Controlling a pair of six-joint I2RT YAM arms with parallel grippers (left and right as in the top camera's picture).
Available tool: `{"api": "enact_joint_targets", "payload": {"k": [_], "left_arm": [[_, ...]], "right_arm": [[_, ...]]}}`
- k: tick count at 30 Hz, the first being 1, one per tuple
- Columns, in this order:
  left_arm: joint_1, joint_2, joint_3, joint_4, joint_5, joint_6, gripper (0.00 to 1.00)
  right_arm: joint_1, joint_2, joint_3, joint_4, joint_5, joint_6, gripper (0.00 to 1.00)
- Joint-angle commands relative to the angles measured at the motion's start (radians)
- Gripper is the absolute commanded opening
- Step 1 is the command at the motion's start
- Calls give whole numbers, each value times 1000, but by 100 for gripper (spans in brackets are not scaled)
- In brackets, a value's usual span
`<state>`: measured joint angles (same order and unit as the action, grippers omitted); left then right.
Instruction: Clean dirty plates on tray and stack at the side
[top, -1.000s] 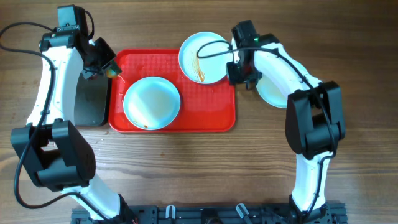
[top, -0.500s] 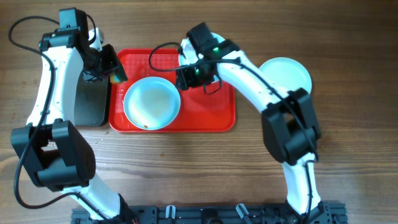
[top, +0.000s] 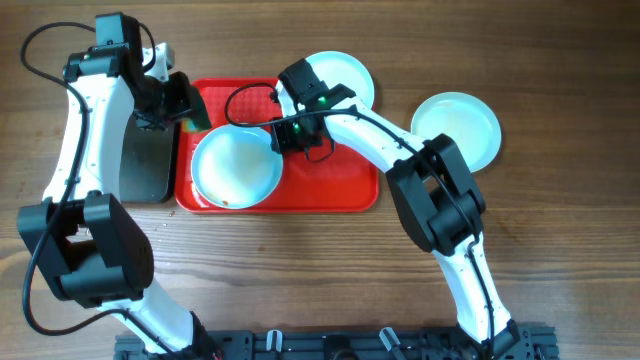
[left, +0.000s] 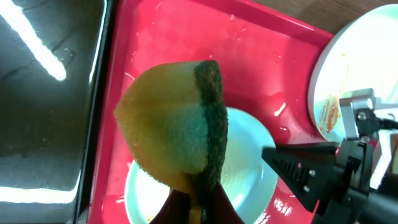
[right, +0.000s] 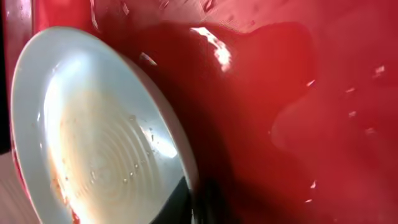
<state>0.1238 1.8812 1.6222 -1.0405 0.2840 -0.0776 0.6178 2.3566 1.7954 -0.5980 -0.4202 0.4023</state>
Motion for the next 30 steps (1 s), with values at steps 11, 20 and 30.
{"api": "enact_joint_targets", "payload": {"k": [11,20,30], "left_arm": [[-66,4,-278,147,-69,-71,4],[-138,12,-328,151,-444,-207,4],[-195,12,-328,497,-529,-200,4]], "right_arm": [[-13,29,9,115,77,182,4],[-13,29,9,111,77,180,4],[-13,29,9,103,78,174,4]]}}
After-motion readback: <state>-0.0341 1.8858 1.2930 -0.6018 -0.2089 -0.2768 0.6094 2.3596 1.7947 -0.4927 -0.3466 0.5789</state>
